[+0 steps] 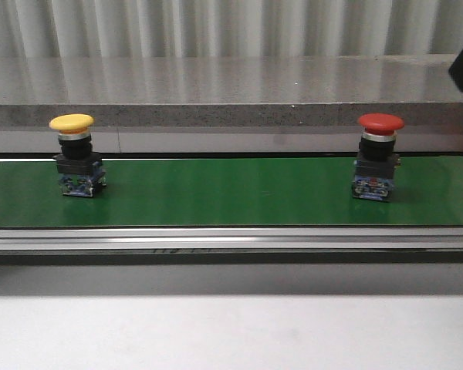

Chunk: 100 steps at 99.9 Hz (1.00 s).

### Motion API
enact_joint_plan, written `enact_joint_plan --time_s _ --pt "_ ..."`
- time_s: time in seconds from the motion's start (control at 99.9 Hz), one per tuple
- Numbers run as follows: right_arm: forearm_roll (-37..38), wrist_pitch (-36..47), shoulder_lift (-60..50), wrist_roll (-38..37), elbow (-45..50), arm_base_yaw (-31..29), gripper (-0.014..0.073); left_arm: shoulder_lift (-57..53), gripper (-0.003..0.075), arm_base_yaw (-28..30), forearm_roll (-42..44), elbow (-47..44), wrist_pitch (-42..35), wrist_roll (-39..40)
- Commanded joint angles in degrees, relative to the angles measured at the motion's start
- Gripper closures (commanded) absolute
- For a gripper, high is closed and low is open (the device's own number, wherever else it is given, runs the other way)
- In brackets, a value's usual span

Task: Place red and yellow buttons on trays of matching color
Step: 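Hold the right gripper above the belt as the red button approaches, then lower the right gripper and grasp the red button on the belt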

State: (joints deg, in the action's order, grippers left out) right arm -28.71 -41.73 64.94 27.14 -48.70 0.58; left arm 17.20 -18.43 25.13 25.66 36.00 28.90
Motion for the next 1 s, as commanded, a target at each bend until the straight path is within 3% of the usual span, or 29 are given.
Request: enact_joint_plan --time_s 0.0,0.55,0.64,0.811,0.881,0.991 --pt "-1.8 3.8 3.2 0.7 -3.0 1.7 -0.0060 0.4 0.0740 -0.5 0.7 1.5 -3.7 0.1" --pt "-1.6 15.6 18.8 1.4 -5.8 4.9 -0.0044 0.4 0.0740 -0.5 0.7 1.5 -3.7 0.1" --pt "-1.6 15.5 19.5 1.4 -5.8 4.9 0.0062 0.4 0.0740 -0.5 0.7 1.5 -3.7 0.1" --pt "-1.6 12.6 19.4 1.4 -7.1 4.8 0.0438 0.4 0.0740 -0.5 0.7 1.4 -3.7 0.1" --pt "-0.9 9.9 19.4 1.4 -8.9 4.8 0.0501 0.4 0.0740 -0.5 0.7 1.4 -3.7 0.1" --pt "1.4 6.0 19.4 1.4 -12.9 4.1 0.0501 0.4 0.0740 -0.5 0.7 1.4 -3.7 0.1"
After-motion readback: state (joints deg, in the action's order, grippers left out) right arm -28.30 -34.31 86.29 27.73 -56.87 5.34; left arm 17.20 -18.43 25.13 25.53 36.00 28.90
